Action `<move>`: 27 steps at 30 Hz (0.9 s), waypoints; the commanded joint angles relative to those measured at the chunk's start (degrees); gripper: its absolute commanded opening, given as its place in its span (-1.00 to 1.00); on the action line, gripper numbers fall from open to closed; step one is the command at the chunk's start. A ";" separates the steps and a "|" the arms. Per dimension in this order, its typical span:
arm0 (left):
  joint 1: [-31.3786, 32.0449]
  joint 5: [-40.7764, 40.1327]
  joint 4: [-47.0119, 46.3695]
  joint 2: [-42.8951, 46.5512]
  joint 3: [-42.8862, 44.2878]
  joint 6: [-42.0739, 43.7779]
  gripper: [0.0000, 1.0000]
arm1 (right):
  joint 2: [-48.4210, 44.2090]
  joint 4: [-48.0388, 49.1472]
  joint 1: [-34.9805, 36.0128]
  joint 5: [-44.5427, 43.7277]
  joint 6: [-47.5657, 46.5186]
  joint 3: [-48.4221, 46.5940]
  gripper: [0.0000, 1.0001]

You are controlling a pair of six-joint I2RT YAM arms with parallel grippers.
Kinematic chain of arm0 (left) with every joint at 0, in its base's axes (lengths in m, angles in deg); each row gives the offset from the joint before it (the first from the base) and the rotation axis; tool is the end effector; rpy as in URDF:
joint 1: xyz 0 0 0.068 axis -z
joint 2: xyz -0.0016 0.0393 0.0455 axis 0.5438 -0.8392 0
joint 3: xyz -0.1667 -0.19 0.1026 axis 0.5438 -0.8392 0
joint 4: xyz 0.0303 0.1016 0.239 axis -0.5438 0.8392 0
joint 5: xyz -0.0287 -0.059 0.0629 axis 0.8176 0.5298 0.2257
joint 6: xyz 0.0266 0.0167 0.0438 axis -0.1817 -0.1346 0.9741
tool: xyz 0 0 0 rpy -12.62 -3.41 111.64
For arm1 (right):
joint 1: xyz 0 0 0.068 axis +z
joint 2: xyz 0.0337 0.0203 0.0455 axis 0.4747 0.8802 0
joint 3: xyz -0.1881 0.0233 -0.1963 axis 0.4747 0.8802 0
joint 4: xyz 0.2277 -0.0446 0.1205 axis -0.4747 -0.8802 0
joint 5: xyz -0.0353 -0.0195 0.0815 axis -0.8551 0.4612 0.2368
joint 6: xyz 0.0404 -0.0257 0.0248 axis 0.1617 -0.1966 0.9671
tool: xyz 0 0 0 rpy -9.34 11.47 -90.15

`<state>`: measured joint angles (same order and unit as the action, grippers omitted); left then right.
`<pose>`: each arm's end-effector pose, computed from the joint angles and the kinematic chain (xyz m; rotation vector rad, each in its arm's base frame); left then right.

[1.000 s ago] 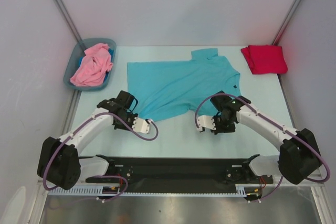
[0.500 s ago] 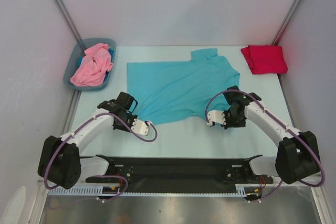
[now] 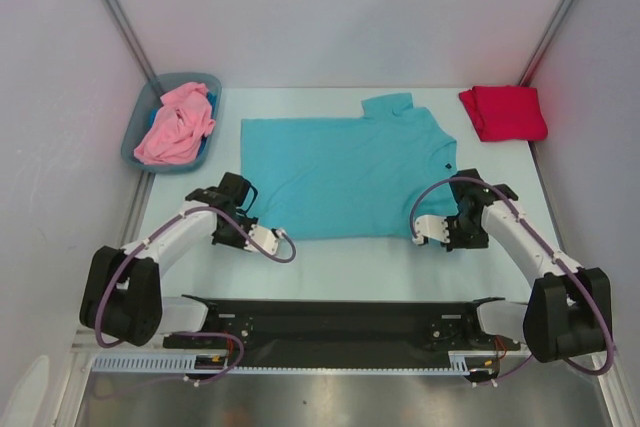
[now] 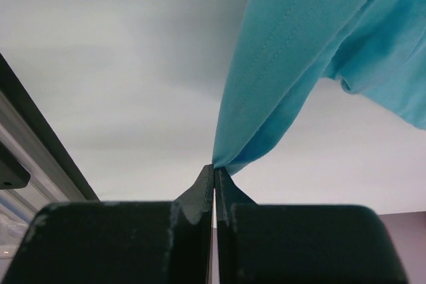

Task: Fold and stack the t-shirts
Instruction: Flatten the tshirt out, then fold the tshirt

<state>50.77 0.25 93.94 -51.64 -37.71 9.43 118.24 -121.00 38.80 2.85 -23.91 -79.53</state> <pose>0.1978 -0.0643 0.1820 2.3804 1.8077 0.1233 0.1886 0.0331 0.2086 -2.2553 2.0876 -0.1636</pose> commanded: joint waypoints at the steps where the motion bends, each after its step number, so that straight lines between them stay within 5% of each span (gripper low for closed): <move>1: -0.95 -0.44 -0.32 -1.08 1.91 1.99 -1.00 | -0.61 -0.29 -0.79 -2.07 -1.49 -0.03 -1.00; 27: -4.29 -0.62 -4.37 -9.87 12.28 -0.82 -1.00 | 20.83 24.24 -6.33 -5.14 2.20 -14.18 -1.00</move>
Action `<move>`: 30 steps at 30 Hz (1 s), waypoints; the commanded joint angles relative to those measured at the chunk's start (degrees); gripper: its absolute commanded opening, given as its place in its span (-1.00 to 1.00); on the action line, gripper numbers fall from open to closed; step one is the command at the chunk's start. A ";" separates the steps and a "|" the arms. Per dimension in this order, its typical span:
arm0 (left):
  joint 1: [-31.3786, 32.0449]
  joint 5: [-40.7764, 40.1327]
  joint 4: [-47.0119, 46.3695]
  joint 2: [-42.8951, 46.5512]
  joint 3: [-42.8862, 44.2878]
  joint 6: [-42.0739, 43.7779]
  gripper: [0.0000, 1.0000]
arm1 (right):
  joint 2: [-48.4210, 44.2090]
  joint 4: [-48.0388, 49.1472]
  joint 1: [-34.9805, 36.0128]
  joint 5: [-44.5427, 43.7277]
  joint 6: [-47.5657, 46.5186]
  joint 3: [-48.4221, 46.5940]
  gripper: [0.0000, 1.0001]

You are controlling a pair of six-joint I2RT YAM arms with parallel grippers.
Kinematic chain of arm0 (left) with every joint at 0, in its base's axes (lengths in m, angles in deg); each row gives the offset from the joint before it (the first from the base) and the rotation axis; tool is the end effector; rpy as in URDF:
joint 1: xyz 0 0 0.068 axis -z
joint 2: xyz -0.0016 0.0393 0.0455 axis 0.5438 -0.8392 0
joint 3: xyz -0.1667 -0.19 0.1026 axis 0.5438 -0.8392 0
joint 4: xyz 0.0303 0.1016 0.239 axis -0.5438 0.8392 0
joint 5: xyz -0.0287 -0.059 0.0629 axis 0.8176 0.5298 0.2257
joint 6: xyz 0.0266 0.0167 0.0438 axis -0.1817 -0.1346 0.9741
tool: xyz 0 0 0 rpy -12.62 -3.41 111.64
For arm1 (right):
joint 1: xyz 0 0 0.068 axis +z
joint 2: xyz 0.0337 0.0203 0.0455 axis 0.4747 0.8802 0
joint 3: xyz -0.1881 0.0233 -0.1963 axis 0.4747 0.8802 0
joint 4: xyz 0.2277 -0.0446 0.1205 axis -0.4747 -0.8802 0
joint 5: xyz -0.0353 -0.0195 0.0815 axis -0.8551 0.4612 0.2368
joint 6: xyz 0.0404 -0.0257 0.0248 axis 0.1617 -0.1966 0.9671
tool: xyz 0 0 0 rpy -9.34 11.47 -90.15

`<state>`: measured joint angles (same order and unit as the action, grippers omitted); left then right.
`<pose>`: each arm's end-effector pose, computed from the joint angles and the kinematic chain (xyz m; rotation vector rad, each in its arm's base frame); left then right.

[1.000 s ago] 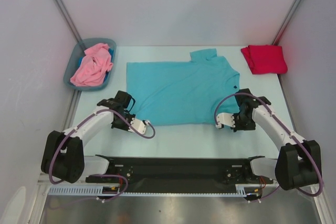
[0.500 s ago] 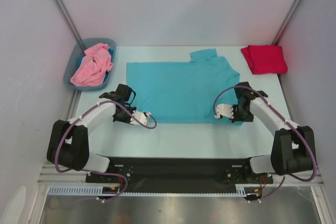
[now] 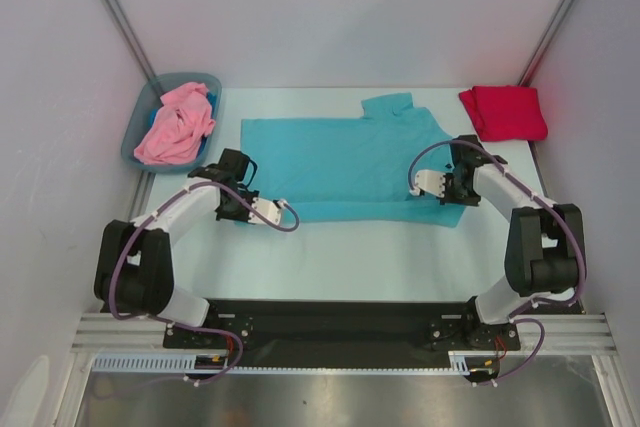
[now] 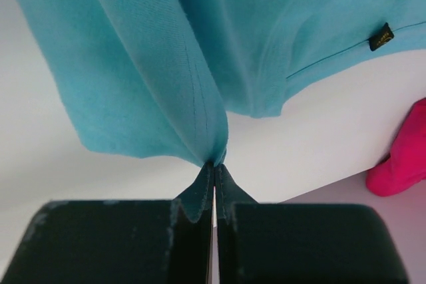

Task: Fold and stack the t-shirts
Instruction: Fold the tshirt

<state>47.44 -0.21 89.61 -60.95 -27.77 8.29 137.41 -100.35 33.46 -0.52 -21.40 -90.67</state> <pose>0.2518 -0.0655 0.1947 2.2550 1.8559 0.2093 0.2919 0.0224 0.1954 -1.9811 2.1355 -0.4260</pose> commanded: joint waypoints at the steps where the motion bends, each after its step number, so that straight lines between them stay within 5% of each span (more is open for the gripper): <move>1: -0.97 -0.34 -0.13 -0.65 2.51 0.40 -1.00 | 2.19 4.37 -1.26 -2.13 -0.40 -3.65 -1.00; 30: -2.81 -0.34 -1.18 -6.89 11.83 1.98 -1.00 | 6.07 10.88 -2.75 -2.05 -0.22 -12.00 -1.00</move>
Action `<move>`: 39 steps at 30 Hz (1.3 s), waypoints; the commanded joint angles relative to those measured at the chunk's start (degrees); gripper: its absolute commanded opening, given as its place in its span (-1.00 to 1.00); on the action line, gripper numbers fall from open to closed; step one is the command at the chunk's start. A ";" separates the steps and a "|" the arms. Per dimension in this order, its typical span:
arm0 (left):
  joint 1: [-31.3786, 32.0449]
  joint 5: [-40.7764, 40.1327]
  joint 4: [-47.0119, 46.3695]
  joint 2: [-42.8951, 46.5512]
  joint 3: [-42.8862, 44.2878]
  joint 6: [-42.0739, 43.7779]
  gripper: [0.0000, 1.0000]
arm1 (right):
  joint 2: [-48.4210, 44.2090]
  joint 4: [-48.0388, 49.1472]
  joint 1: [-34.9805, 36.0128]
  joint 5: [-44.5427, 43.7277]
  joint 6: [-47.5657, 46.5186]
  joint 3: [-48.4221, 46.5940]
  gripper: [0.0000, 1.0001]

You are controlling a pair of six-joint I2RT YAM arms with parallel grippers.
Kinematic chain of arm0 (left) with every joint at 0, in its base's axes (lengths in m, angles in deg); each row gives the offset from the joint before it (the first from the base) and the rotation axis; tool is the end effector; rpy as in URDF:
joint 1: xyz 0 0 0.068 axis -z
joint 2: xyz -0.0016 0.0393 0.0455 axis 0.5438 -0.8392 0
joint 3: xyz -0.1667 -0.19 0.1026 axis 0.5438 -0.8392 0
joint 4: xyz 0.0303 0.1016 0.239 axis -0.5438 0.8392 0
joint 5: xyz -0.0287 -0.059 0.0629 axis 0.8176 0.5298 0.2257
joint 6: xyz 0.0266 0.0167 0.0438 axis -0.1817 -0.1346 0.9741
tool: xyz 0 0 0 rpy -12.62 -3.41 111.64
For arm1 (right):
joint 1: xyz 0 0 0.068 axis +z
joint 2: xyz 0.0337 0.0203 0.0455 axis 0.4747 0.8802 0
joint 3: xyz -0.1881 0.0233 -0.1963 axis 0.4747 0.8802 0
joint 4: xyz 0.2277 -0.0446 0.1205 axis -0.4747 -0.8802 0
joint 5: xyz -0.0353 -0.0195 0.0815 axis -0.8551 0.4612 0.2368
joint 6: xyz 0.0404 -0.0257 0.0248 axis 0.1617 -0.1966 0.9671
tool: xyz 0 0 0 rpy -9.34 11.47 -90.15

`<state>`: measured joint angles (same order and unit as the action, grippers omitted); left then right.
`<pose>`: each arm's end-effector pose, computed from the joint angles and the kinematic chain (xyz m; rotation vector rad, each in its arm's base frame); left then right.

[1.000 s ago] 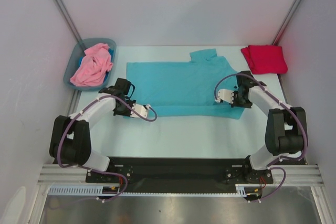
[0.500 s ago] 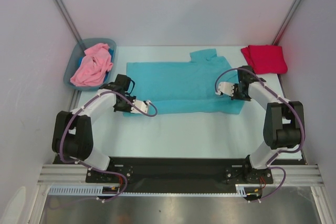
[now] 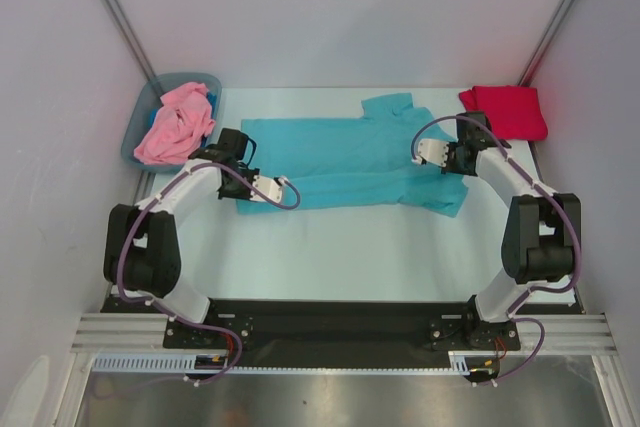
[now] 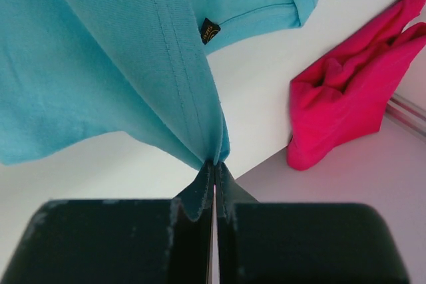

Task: Fold and stack the t-shirts
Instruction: Fold the tshirt

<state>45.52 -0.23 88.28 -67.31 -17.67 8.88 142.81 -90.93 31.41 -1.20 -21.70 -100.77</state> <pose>0.2958 -0.0664 0.2150 2.1772 1.8339 0.2891 0.3471 0.0144 0.2264 -1.7850 2.0189 -0.6345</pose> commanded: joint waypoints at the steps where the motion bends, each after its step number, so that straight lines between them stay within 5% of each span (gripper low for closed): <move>1: -0.80 -0.23 0.15 -0.53 1.64 1.66 -1.00 | 0.75 1.63 -0.78 -1.36 0.00 -1.73 -1.00; 39: -0.89 -2.60 -8.20 -7.03 2.96 -1.24 -1.00 | 6.82 11.21 0.71 -2.77 2.37 -1.82 -1.00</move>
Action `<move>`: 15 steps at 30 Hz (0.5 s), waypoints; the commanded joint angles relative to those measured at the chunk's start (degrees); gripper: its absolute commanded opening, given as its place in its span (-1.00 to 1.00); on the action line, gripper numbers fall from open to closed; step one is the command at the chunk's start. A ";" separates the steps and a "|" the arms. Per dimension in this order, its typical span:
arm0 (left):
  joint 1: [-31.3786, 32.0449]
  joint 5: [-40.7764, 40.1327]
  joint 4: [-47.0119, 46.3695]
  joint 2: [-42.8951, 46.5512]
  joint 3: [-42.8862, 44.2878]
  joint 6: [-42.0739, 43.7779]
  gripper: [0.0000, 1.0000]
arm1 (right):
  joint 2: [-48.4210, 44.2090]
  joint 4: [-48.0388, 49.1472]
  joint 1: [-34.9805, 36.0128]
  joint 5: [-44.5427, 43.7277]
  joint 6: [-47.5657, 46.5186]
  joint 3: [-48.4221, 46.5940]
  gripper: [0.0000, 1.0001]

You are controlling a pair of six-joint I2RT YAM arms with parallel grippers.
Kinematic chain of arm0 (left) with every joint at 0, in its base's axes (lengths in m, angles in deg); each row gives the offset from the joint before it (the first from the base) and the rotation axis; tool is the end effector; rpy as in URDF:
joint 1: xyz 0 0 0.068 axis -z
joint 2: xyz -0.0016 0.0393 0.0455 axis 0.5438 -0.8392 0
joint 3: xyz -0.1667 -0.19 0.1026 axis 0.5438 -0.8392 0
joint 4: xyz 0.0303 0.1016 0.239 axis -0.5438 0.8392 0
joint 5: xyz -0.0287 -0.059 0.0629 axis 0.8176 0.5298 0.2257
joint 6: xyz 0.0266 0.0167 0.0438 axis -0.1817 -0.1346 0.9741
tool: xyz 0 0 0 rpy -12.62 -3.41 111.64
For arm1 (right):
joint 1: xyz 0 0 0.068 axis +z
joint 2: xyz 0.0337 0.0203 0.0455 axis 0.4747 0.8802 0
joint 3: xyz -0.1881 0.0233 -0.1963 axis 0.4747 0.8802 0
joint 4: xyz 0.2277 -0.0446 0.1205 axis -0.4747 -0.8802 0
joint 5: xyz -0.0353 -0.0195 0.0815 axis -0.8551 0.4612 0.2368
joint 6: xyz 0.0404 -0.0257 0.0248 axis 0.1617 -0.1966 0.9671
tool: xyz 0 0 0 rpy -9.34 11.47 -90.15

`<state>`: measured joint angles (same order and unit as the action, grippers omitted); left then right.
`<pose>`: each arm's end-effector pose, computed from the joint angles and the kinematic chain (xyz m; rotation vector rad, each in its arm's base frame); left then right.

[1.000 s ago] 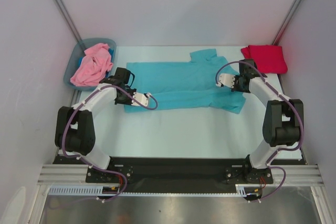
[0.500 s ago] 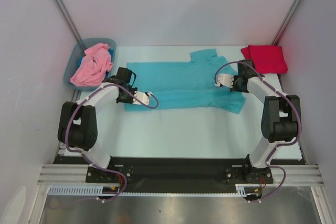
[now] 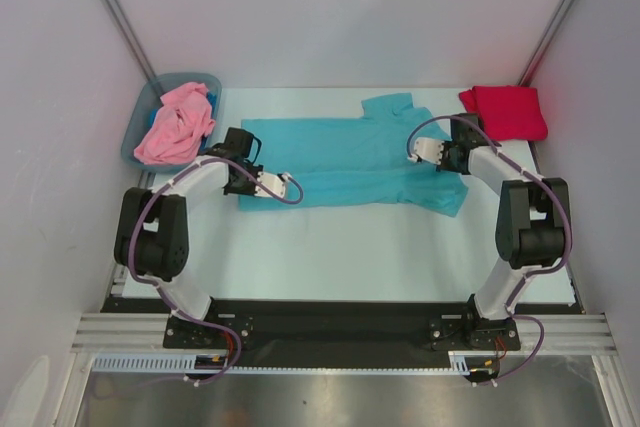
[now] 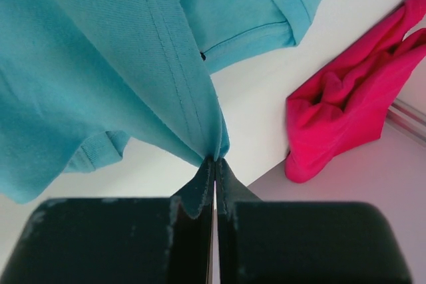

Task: Fold and stack the t-shirts
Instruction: Fold the tshirt

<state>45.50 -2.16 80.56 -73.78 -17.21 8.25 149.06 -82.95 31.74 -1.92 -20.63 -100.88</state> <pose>0.3207 -0.0706 0.1890 2.1522 1.8454 0.3502 0.3707 0.0174 0.1985 -1.7460 2.0129 -0.6634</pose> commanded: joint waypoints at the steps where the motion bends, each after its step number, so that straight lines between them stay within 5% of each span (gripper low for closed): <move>1: -0.78 -0.85 -0.48 -0.65 2.59 -0.69 -1.00 | 0.65 3.41 0.55 -2.14 1.38 -1.54 -1.00; 5: -0.87 -2.08 -1.71 -1.27 2.33 -0.61 -1.00 | 1.27 5.95 1.26 -3.62 1.74 -0.92 -0.99; 7: -0.87 -3.48 -3.64 -1.79 1.19 -0.69 -0.96 | 2.06 7.28 2.05 -4.86 2.52 -0.66 -0.58; 9: -0.78 -6.46 -7.59 -2.23 0.04 -0.61 -0.56 | 2.67 8.06 2.58 -6.53 3.31 -1.01 -0.05; 10: -0.78 -7.52 -9.00 -2.76 -1.01 -0.78 0.06 | 2.94 8.25 3.01 -6.97 3.84 -1.18 0.05; 12: -1.04 -9.98 -11.55 -3.20 -1.63 -0.78 0.23 | 3.03 7.98 3.19 -7.50 4.98 -1.53 0.21; 14: -1.31 -10.87 -12.70 -3.38 -2.07 -1.48 0.98 | 2.68 7.55 3.45 -7.85 6.04 -1.80 0.25; 15: -1.48 -10.79 -12.79 -3.38 -1.90 -1.75 0.99 | 2.33 7.28 3.46 -7.85 6.22 -1.80 0.26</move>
<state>45.04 -9.76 71.56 -76.91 -18.74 7.38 151.97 -77.22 34.75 -7.80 -16.78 -100.86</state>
